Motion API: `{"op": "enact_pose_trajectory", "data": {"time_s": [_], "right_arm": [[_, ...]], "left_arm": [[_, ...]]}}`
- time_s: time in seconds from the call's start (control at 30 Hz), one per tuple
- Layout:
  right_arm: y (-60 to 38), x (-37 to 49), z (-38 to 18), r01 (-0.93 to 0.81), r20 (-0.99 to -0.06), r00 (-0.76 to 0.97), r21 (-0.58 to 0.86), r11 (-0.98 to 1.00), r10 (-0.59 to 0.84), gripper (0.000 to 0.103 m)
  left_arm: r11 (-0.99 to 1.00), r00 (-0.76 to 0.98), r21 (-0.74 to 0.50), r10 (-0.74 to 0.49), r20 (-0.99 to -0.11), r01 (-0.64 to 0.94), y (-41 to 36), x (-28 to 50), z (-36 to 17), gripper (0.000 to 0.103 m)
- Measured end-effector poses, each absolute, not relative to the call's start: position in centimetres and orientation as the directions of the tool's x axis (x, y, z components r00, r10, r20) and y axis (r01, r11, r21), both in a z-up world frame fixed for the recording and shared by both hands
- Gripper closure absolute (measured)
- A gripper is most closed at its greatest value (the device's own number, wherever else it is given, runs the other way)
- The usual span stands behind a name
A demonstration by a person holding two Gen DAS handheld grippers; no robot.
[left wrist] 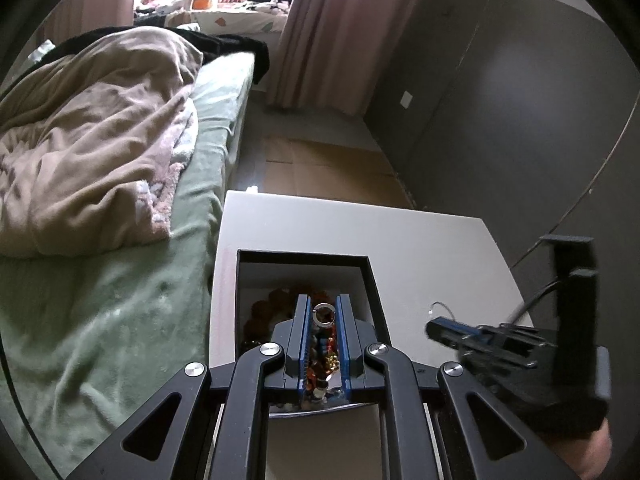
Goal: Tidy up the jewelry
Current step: 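Release the small ring into the box with the left tool while the right tool grasps the silver hoop, then carry the silver hoop over the box with the right tool and release it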
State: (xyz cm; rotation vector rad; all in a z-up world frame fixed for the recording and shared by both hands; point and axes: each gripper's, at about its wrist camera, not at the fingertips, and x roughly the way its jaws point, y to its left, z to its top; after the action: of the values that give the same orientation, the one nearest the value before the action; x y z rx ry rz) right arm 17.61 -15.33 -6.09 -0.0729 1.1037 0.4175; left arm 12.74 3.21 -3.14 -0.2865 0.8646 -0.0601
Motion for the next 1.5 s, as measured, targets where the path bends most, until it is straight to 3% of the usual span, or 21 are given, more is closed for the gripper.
{"op": "enact_pose_trajectory", "data": {"time_s": [0.27, 0.47, 0.5, 0.57, 0.6, 0.63, 1.17, 1.5], "right_arm": [[-17.7, 18.2, -4.2, -0.301, -0.826, 0.411, 0.275, 0.913, 0.385, 0.099], [-18.0, 18.1, -2.9, -0.306, -0.786, 0.428, 0.339, 0.89, 0.446, 0.099], [-17.9, 18.0, -2.6, -0.31, -0.777, 0.433, 0.347, 0.885, 0.456, 0.099], [-17.8, 17.9, -2.1, -0.313, -0.762, 0.448, 0.357, 0.88, 0.468, 0.099], [-17.7, 17.8, -1.8, -0.315, -0.752, 0.458, 0.361, 0.878, 0.473, 0.099], [-17.7, 17.8, -1.5, -0.318, -0.741, 0.465, 0.371, 0.872, 0.485, 0.099], [-14.2, 16.9, 0.5, -0.433, -0.554, 0.397, 0.589, 0.682, 0.731, 0.099], [-10.6, 17.4, -1.6, -0.416, -0.54, 0.326, 0.655, 0.631, 0.776, 0.099]], "left_arm": [[0.954, 0.638, -0.288, -0.174, -0.75, -0.079, 3.4, 13.3, -3.8, 0.091], [0.92, 0.624, -0.385, -0.255, -0.738, -0.079, 3.8, 13.9, -4.1, 0.089], [0.916, 0.631, -0.393, -0.257, -0.732, -0.084, 3.9, 13.8, -3.9, 0.085], [0.912, 0.649, -0.402, -0.256, -0.716, -0.083, 4.2, 13.6, -3.4, 0.058], [0.911, 0.657, -0.402, -0.252, -0.711, -0.086, 4.4, 13.6, -3.3, 0.036], [0.91, 0.669, -0.406, -0.248, -0.701, -0.088, 4.6, 13.4, -3.0, 0.028], [0.899, 0.714, -0.413, -0.191, -0.673, -0.149, 7.6, 12.0, -1.5, 0.028], [0.886, 0.726, -0.419, -0.155, -0.67, -0.198, 10.8, 11.1, -1.2, 0.028]]}}
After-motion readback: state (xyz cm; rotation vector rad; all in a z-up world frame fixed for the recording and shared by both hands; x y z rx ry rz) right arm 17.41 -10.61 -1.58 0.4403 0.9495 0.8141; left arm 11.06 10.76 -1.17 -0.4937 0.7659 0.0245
